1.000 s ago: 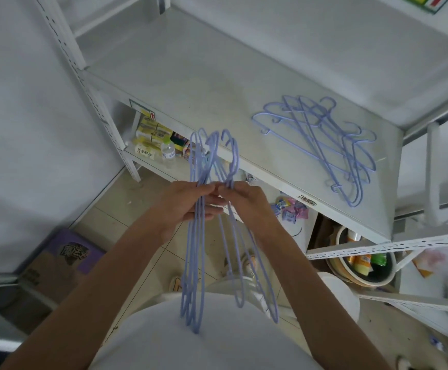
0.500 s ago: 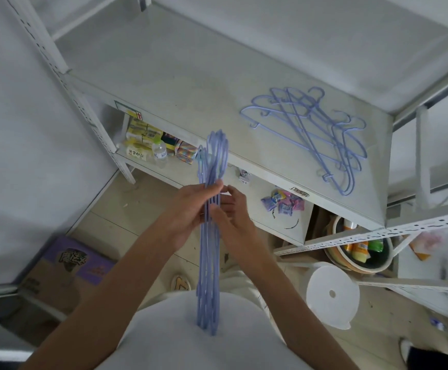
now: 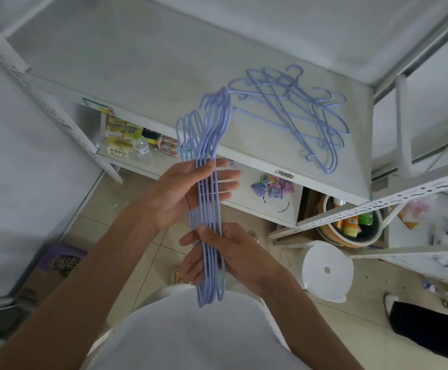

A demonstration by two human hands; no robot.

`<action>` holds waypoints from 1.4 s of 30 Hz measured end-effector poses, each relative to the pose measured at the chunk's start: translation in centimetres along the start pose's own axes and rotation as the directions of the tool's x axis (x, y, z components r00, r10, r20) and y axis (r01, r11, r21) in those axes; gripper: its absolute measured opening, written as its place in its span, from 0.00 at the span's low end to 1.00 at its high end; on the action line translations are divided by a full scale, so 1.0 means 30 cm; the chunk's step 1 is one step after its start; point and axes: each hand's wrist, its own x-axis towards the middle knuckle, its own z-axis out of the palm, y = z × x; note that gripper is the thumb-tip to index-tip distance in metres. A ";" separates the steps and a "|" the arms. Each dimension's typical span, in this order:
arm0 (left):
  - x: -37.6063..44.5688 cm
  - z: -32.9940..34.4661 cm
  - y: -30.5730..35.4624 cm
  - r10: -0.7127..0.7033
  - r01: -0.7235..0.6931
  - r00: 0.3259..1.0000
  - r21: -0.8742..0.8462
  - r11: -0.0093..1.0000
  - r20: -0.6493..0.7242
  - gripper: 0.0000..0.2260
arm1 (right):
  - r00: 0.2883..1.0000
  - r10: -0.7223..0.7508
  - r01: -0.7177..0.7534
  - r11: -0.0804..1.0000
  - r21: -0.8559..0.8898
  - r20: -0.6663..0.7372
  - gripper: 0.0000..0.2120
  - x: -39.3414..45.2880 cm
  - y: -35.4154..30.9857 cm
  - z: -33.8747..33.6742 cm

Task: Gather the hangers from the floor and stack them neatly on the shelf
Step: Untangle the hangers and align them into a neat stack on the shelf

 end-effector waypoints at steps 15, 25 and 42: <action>0.219 0.018 0.155 -0.060 0.064 0.989 0.029 0.998 -0.132 0.16 | 0.999 -0.043 0.042 0.998 0.042 0.018 0.12 -0.008 0.012 -0.174; 0.258 0.098 0.088 -0.067 0.075 0.996 0.131 0.988 -0.060 0.14 | 0.996 0.028 -0.008 0.973 -0.229 0.084 0.20 -0.002 0.039 -0.496; 0.292 0.213 -0.016 -0.089 0.061 0.965 -0.118 0.991 -0.247 0.16 | 0.569 -0.393 -0.627 0.362 -0.690 -0.723 0.19 0.369 -0.601 -1.457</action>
